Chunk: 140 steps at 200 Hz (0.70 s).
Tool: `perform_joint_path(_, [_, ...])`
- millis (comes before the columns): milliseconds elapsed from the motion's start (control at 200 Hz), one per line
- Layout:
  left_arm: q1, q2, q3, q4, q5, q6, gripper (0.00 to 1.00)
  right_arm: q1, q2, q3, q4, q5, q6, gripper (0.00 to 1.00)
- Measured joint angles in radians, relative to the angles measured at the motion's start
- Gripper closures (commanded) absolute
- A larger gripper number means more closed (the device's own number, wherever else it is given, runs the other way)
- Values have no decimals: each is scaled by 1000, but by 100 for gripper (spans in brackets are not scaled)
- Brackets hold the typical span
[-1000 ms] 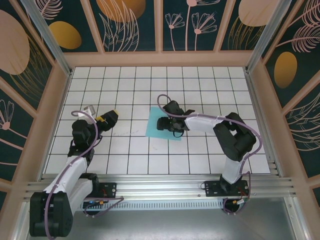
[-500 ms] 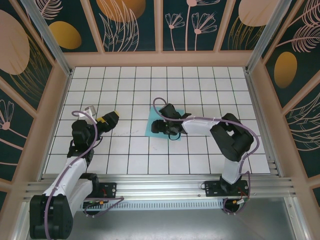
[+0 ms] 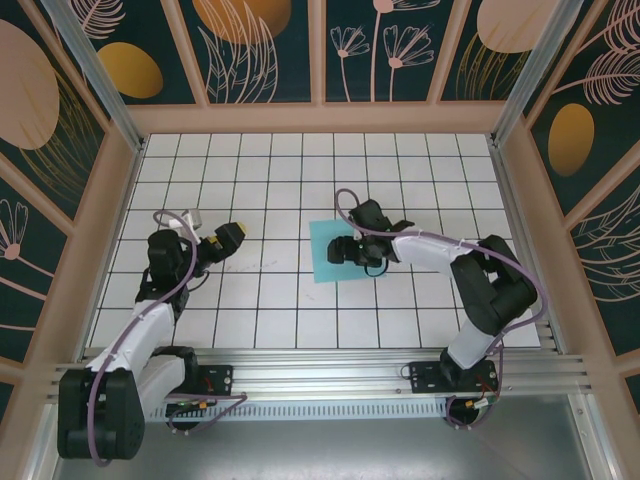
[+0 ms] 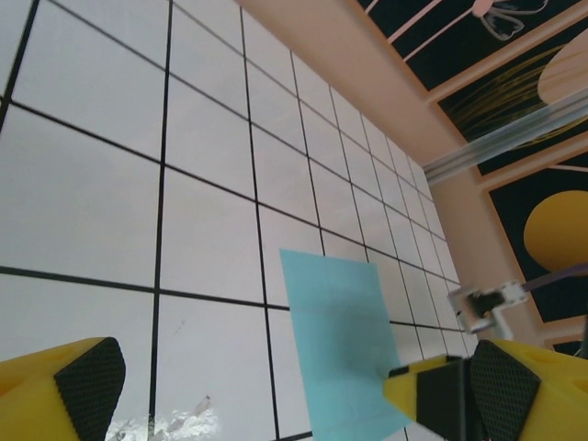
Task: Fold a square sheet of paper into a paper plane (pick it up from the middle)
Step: Fold the square sheet of paper in half at the center of the table.
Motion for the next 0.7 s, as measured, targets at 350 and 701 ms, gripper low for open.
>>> perform_joint_path(350, [-110,172,129,-46,6,65,2,79,140,266,-169,292,150,4])
perform_joint_path(701, [-215,252,152,-45,-41,74,1,29,264,381,-283,254,102,5])
